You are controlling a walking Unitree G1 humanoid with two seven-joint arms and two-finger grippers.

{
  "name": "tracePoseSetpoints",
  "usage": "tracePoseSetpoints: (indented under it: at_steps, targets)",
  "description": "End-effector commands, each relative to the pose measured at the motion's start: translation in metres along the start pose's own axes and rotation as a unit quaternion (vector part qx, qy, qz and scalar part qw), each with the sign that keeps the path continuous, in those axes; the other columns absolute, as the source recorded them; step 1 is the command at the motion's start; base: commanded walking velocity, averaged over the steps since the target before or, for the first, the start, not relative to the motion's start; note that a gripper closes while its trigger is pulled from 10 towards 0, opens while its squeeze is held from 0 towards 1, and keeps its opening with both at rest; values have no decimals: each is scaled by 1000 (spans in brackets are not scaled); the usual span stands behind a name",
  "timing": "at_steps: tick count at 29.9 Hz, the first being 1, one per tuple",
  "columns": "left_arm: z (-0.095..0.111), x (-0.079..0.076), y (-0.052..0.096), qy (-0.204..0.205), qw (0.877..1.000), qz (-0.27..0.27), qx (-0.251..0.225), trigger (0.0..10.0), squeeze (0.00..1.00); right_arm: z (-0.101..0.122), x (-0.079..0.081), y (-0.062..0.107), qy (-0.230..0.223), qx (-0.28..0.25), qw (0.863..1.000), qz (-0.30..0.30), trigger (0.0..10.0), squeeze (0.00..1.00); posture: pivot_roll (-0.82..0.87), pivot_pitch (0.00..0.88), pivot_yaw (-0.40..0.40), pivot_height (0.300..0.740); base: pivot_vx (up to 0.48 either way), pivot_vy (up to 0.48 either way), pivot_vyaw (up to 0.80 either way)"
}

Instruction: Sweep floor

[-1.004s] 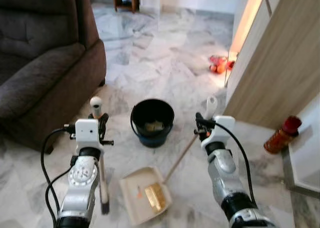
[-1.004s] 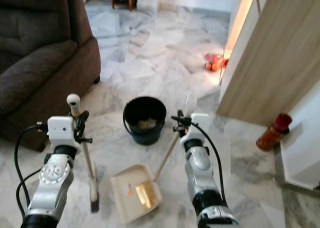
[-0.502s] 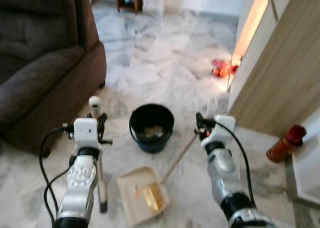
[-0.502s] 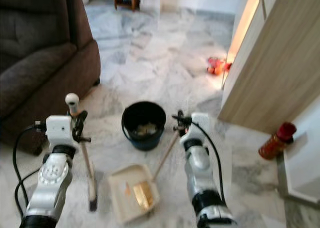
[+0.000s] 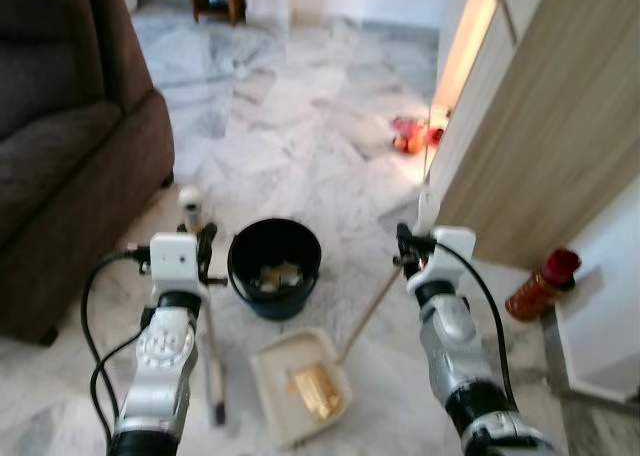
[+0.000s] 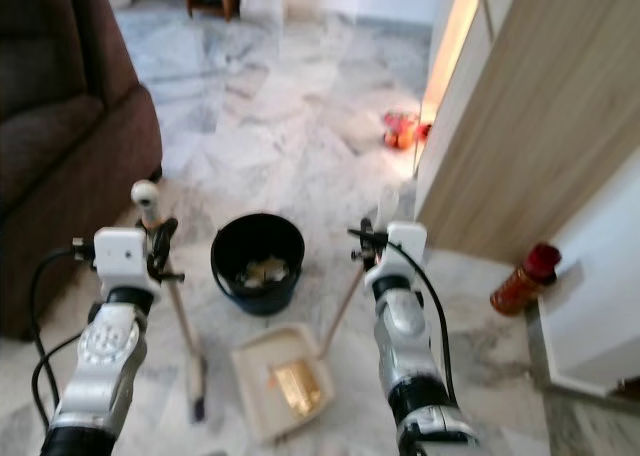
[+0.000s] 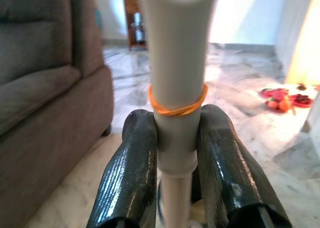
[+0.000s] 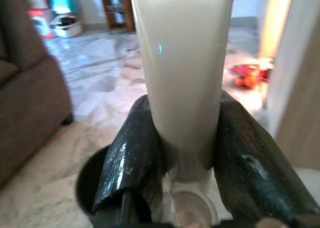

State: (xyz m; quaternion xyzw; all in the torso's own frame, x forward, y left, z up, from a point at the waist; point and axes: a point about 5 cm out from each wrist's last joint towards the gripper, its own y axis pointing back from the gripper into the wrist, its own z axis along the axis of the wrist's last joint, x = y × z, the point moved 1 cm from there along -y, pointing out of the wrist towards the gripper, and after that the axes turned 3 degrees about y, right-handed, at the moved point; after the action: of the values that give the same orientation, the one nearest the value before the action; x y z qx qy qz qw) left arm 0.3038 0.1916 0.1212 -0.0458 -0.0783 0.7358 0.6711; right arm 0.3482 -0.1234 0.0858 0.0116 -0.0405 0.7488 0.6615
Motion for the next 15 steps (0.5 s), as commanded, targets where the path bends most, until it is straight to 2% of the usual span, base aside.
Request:
tracePoseSetpoints:
  at_steps: [1, 15]
  targets:
    - [9, -4, -3, 1, 1000, -9, -24, 10000, 0, 9, 1, -3, -19, -22, 1000, -5, 10000, 0, 150, 104, -26, 740, 0, 0, 0]
    - [9, -5, -2, 1, 1000, -12, -22, 10000, 0, 11, 2, -4, -14, -27, 1000, -3, 10000, 0, 151, 98, -26, 740, 0, 0, 0]
